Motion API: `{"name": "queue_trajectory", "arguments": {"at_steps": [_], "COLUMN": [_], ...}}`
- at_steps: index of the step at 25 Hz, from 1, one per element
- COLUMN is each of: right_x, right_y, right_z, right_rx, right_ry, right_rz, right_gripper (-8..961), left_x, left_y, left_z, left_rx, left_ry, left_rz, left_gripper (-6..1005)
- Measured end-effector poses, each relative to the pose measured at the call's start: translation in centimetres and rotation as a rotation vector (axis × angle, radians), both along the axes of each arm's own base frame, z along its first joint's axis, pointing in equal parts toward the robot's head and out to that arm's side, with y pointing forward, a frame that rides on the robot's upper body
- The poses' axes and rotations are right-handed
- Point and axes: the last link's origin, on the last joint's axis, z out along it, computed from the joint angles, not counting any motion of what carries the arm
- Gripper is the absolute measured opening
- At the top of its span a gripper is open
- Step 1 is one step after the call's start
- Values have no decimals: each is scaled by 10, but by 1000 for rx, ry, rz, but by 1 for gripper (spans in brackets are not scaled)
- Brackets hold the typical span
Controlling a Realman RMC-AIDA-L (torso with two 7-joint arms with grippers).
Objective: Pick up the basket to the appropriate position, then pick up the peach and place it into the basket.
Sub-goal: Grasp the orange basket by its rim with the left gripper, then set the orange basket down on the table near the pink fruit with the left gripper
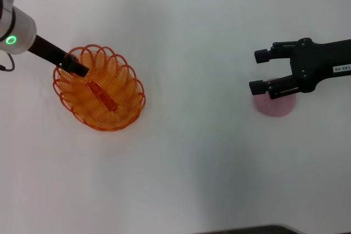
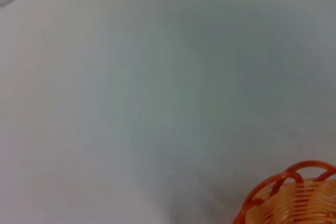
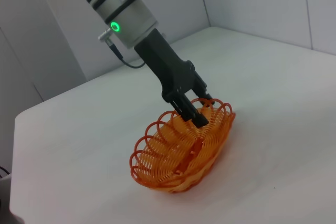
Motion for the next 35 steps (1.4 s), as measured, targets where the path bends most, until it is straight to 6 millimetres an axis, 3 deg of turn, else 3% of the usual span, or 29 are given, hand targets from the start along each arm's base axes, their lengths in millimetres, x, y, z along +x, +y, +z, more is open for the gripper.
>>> {"name": "queue_trajectory", "arguments": {"at_steps": [3,5,23,26,35], "right_x": [0,0,0,0,-2], "right_y": [0,0,-1,-1,0], "right_z": [-1,-1,-2,-2,1], "right_rx": [-1,-1,1,3,33], "right_ry": [1,2,9,11,32], "right_rz": [1,1,1,2,20], "right_gripper": [942,942,941,941,942], "left_x": [0,0,-3,0,-1], "left_y": [1,1,-1,-2,-4], "left_z": [-2,-2,4,16,77], "left_rx": [2,5,4,-19,94], "left_ry": [0,-4,-53,-141,-455], "left_rz": [-4,-4,26,40,189], "left_gripper": [706,497,135,132,69]}}
